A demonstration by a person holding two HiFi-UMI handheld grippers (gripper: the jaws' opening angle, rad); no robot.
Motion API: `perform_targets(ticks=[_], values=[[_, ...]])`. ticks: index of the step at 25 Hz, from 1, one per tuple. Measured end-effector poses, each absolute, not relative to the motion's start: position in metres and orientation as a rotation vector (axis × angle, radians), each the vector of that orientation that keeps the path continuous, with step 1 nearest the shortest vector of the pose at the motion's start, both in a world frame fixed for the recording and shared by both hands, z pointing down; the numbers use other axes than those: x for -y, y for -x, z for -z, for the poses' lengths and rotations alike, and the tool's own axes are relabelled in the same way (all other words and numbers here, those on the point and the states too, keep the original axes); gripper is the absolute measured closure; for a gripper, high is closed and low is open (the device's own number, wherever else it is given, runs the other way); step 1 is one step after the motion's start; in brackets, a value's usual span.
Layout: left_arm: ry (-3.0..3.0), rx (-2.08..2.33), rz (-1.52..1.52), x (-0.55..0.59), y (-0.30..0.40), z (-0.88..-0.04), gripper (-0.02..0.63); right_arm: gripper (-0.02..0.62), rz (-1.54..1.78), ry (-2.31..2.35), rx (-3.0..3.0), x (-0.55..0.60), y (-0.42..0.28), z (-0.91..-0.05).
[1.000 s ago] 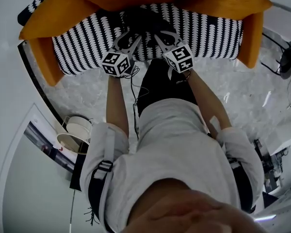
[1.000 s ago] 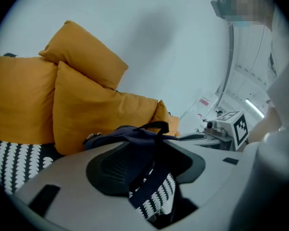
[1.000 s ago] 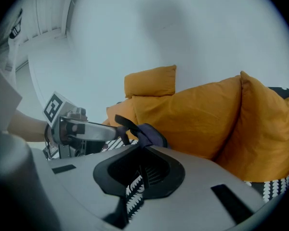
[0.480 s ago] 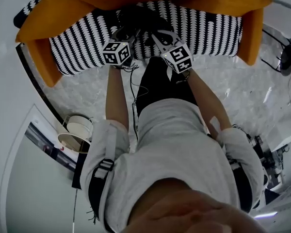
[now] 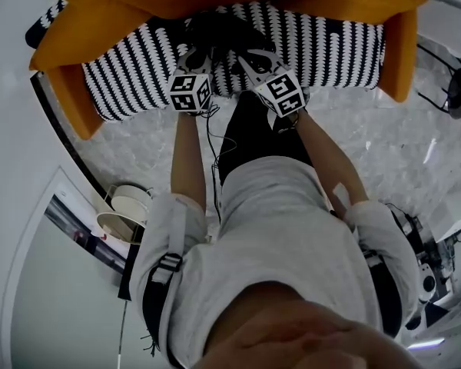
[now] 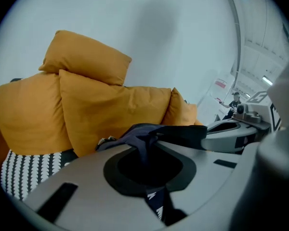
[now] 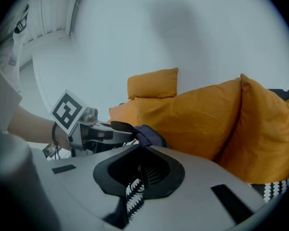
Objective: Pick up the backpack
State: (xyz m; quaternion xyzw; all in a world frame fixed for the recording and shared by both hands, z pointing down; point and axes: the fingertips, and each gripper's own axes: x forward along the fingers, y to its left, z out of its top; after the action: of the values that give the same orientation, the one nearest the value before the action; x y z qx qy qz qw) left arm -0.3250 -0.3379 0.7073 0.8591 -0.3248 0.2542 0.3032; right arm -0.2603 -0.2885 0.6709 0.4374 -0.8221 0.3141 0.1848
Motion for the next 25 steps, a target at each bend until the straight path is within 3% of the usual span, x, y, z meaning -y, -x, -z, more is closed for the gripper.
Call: perform_targets(ticks=[25], values=[[-2.216, 0.980, -0.715, 0.266, 0.295, -0.648, 0.574, 0.545, -0.844, -1.200, 2.314, 0.234, 0.220, -0.627]])
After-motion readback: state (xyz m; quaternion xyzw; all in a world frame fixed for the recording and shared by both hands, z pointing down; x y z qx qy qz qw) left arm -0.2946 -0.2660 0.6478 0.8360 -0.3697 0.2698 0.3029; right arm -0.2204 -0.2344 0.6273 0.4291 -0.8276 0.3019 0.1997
